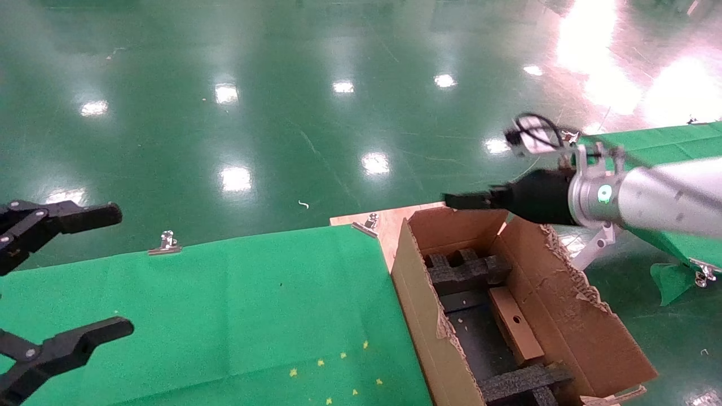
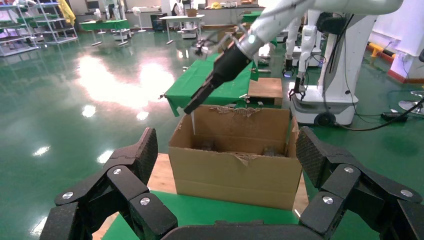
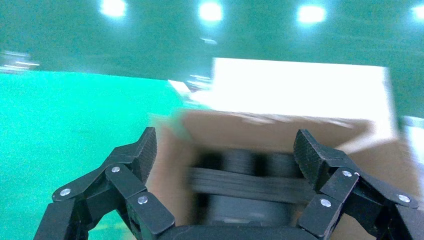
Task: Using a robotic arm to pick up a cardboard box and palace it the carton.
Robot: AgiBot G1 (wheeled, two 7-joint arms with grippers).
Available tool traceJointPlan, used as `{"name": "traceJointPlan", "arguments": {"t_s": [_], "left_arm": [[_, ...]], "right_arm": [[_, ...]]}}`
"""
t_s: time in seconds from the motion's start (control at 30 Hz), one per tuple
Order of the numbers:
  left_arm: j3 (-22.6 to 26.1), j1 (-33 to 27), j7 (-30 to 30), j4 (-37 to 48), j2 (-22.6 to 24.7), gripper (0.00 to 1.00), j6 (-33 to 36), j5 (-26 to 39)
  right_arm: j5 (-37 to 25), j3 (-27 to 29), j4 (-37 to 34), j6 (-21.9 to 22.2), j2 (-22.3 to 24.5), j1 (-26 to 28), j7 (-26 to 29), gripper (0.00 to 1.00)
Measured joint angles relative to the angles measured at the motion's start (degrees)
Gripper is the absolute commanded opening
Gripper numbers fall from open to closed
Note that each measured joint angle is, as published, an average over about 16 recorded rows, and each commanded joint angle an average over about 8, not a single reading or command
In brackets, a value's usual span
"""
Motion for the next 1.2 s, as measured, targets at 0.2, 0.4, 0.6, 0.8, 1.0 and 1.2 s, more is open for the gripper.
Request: {"name": "traceJointPlan", "arguments": {"t_s": [0.2,0.4,0.6,0.8,1.0,1.2], "left_arm": [[0.00,0.00,0.00,0.01,-0.01,1.00,0.00,-0.01],[0.00,0.01,0.00,0.01,-0.01,1.00,-0.01,-0.02],[0.00,0.01,0.00,0.02,-0.01,1.00,-0.01,-0.02],[0.00,0.01,0.01,0.02,-0.01,1.00,-0.01,-0.03],[0.00,0.01,0.01,0.02,-0.01,1.00,-0.01,-0.03],[0.00,0.01,0.01,0.02,-0.01,1.00,-0.01,-0.03]], "right_arm": [[14.02,3.29,-0.48,-5.06,0.23,2.71,-6.61,1.00],[18.88,4.72,-0.81,-7.19,0.43,3.10,-8.97,1.00],[19.96,6.27,-0.97,-8.30,0.07,1.79,-11.48,1.00],[22.23,9.47,-1.17,-10.52,-0.73,-0.68,-17.08,1.00],[25.55,13.77,-1.46,-13.57,-1.73,-3.89,-24.54,1.00],[28.92,18.11,-1.76,-16.66,-2.75,-7.13,-32.09,1.00]]}}
